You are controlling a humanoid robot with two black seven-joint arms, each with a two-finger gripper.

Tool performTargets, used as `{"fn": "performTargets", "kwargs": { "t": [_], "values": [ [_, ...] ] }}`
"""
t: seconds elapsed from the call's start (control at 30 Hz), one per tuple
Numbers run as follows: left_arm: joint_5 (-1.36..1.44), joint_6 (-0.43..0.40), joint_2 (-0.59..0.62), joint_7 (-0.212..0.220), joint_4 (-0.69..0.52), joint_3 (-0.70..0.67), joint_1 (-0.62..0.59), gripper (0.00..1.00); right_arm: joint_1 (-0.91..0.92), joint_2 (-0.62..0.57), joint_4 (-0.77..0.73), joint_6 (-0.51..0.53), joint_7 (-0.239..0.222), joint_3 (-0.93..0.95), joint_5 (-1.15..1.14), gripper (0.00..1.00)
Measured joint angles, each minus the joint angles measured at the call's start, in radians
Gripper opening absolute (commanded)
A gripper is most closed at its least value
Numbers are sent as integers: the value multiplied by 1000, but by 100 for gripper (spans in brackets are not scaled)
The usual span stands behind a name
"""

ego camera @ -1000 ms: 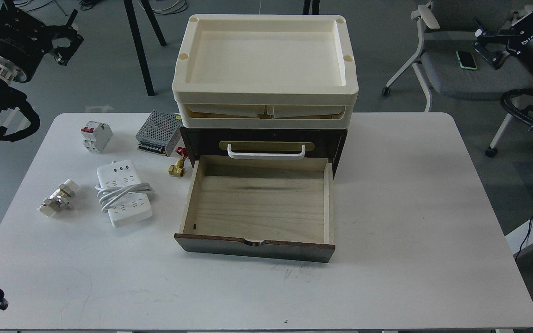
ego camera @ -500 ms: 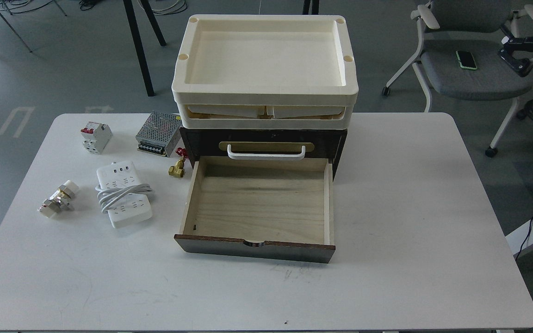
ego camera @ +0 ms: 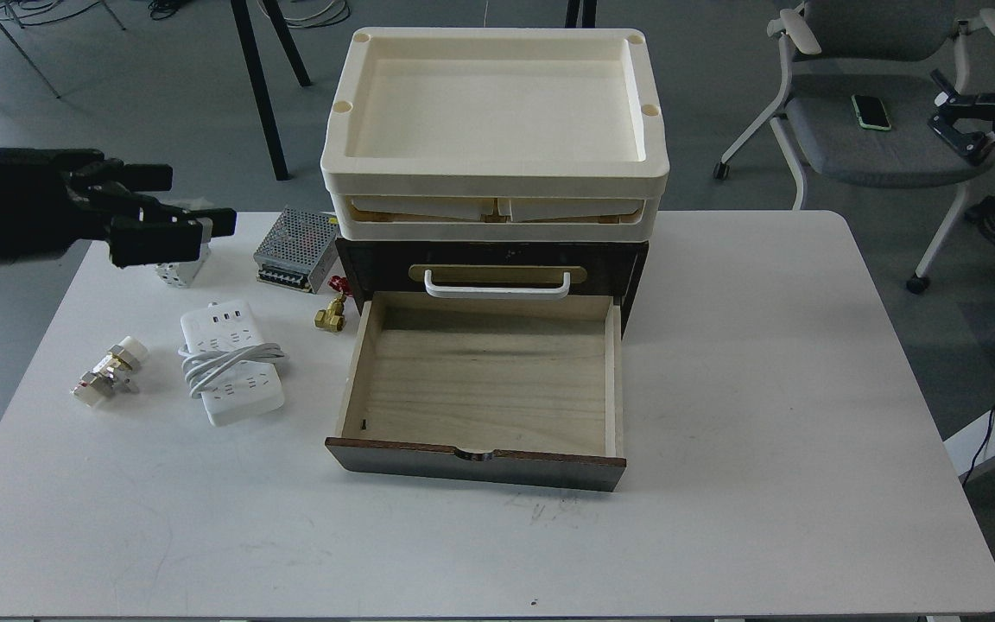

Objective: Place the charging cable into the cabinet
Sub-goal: 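Move the left gripper down to the white power strip with cable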

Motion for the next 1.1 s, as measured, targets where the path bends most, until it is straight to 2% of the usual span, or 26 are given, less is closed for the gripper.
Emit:
{"fn": "performTargets", "kwargs": {
  "t": [0.2,0.5,0.7,0.83,1.1],
  "values": [
    [311,0,-158,-26,119,151,0,97,-22,0,-2,0,0,0,0,100],
    [344,15,-372,-31,440,184,13,96,-44,0,-3,0,0,1,0,100],
    [344,19,-418,-37,475,245,4,92,-55,0,-3,0,0,1,0,100],
    [344,23,-433,-39,493,265,2,86,-62,0,-5,0,0,1,0,100],
    [344,55,-490,-51,592,272,4,63,-71,0,-4,0,0,2,0,100]
  ]
}}
